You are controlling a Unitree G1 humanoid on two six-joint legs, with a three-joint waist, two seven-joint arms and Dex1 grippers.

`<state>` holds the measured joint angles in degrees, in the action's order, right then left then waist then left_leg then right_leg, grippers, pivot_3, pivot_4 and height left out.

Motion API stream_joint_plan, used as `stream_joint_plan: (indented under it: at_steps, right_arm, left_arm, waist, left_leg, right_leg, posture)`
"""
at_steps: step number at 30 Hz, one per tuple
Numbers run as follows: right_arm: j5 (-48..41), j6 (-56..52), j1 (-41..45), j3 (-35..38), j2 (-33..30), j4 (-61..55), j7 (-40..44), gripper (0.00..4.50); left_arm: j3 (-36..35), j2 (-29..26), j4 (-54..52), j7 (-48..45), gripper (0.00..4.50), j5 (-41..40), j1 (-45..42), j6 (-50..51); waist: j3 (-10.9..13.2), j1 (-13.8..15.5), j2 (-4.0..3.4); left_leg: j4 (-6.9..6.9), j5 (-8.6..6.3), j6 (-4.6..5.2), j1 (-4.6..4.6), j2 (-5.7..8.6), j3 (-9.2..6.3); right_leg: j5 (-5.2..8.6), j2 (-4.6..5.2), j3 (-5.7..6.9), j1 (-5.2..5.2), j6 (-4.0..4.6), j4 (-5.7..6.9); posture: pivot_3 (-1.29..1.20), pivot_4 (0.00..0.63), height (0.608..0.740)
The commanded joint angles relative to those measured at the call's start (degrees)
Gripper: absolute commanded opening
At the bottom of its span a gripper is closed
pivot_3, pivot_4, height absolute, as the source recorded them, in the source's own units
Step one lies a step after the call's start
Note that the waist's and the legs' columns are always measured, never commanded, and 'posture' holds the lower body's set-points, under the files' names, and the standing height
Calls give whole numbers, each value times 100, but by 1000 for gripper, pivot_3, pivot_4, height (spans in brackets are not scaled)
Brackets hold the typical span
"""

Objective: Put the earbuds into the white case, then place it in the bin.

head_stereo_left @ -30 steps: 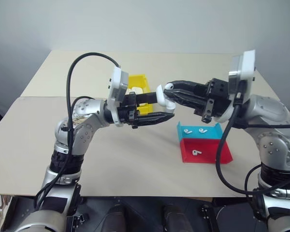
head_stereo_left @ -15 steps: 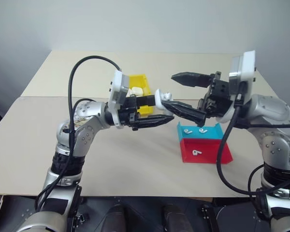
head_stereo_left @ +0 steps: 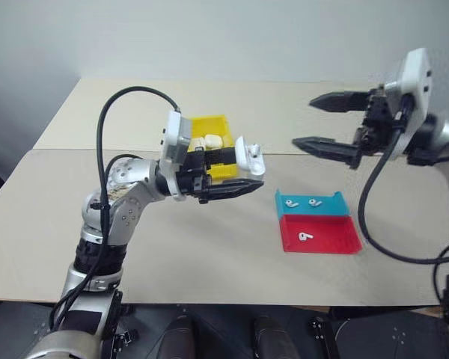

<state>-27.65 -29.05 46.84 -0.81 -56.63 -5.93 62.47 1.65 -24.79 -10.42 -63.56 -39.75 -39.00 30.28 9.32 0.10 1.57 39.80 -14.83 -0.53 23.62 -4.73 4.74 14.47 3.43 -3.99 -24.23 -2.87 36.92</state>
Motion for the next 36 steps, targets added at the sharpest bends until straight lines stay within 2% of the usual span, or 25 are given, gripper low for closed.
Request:
stream_joint_plan:
  at_steps: [1, 3, 6, 11, 17, 25, 36]
  right_arm:
    - [1432, 899, 495, -1166, -195, 852, 801, 4308]
    - [1800, 1460, 698, -1521, -112, 1336, 1265, 3914]
    - [2621, 2808, 1019, -2130, 48, 2313, 1834, 2934]
    - [3721, 4956, 1660, -2760, 367, 4145, 2122, 2934]
    - [4397, 6189, 2254, -3019, 952, 5806, 2089, 2934]
    - [5061, 6767, 2475, -3082, 1470, 6815, 1579, 2934]
    - [5770, 7039, 2599, -3204, 1656, 7426, 899, 2934]
  left_arm:
    - [-157, -48, -208, -8, 2776, -73, 23, -165]
    - [-165, -36, -211, 16, 2776, -61, 32, -186]
    - [-178, -9, -248, 69, 2776, -51, 65, -222]
    - [-210, -7, -359, 196, 2776, -79, 151, -236]
    - [-247, -46, -573, 347, 2776, -134, 313, -187]
    - [-304, -143, -810, 549, 2776, -226, 451, -109]
    - [-347, -262, -1005, 739, 2776, -337, 590, -48]
  waist:
    - [0, -39, 0]
    - [0, -68, 0]
    - [1, -86, -1]
    - [2, -88, -3]
    - [3, -99, -4]
    - [4, -106, -7]
    - [5, -116, -8]
  left_leg:
    - [1, 0, 0, -1, 0, 1]
    - [2, 0, 0, -1, 0, 2]
    - [0, 0, 0, 1, 0, 2]
    - [1, 0, -1, 3, -1, 5]
    - [-1, 2, -4, 1, -2, 7]
    - [-1, 9, -16, -4, -3, 7]
    - [-2, 11, -18, -8, -3, 8]
  right_leg:
    - [0, 0, -1, 0, 0, 0]
    - [0, 0, -2, -1, 0, 3]
    - [0, 0, -1, -4, 0, 0]
    - [0, 1, -2, -4, 0, -7]
    - [0, 2, -2, -3, 0, -8]
    - [0, 2, -2, -3, 0, 1]
    - [0, 2, -2, -2, 1, 6]
  posture:
    - [0, 150, 740]
    - [0, 150, 740]
    - [0, 150, 740]
    - [0, 150, 740]
    - [0, 150, 740]
    - [0, 150, 740]
    - [0, 150, 740]
